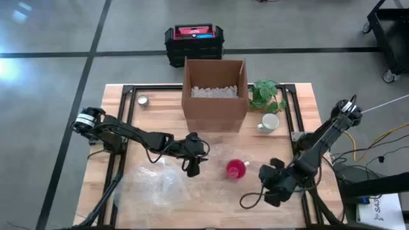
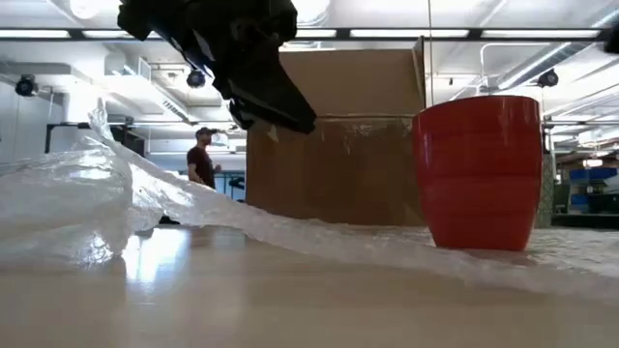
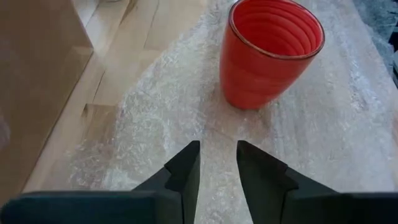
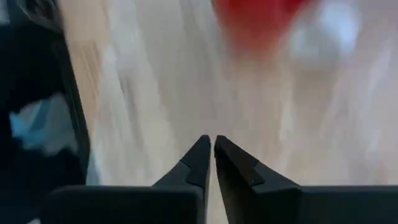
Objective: Wrap mug
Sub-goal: Wrap the orange mug with the right transparent bubble wrap
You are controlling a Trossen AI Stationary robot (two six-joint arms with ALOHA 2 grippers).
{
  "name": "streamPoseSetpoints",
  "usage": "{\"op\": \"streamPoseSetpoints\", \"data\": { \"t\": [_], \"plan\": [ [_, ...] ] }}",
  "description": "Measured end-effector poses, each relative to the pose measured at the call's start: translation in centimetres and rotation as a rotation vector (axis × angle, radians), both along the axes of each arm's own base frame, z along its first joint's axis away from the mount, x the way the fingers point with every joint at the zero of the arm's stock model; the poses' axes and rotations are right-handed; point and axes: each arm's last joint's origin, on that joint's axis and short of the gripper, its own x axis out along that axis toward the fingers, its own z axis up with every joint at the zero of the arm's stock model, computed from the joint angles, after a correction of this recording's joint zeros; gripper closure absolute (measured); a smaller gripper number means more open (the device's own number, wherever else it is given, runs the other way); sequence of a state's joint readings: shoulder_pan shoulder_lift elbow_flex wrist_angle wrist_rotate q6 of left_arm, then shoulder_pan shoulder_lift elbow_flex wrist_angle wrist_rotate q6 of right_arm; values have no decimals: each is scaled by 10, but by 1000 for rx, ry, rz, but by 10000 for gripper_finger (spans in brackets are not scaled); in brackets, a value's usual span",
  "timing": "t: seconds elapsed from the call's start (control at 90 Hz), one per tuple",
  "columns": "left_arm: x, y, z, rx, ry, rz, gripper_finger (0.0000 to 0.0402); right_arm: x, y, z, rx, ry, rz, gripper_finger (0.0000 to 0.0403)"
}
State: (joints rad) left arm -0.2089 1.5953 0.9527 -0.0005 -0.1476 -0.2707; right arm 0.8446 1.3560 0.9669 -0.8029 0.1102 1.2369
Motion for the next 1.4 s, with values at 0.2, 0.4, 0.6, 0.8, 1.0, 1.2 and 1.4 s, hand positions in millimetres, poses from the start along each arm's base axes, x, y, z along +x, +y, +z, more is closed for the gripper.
{"op": "streamPoseSetpoints", "data": {
  "t": [0.2,0.4,0.6,0.8,1.0,1.2,1.4],
  "plan": [
    [1,0,0,-1,-7,0,326,-38,27,-31,-20,142,-81,275],
    [2,2,2,23,-24,-13,324,-47,38,-53,-141,121,-47,203],
    [3,4,2,21,-34,-4,327,-4,28,-13,-270,-219,38,189],
    [8,3,-12,23,7,-1,328,60,2,25,-429,-307,405,202],
    [9,3,-15,14,13,5,327,104,-32,13,-300,-145,516,224],
    [9,3,-14,13,8,5,327,121,-45,-13,-214,-17,508,246],
    [10,3,-13,13,-4,4,324,129,-48,-31,-228,34,525,287]
  ]
}}
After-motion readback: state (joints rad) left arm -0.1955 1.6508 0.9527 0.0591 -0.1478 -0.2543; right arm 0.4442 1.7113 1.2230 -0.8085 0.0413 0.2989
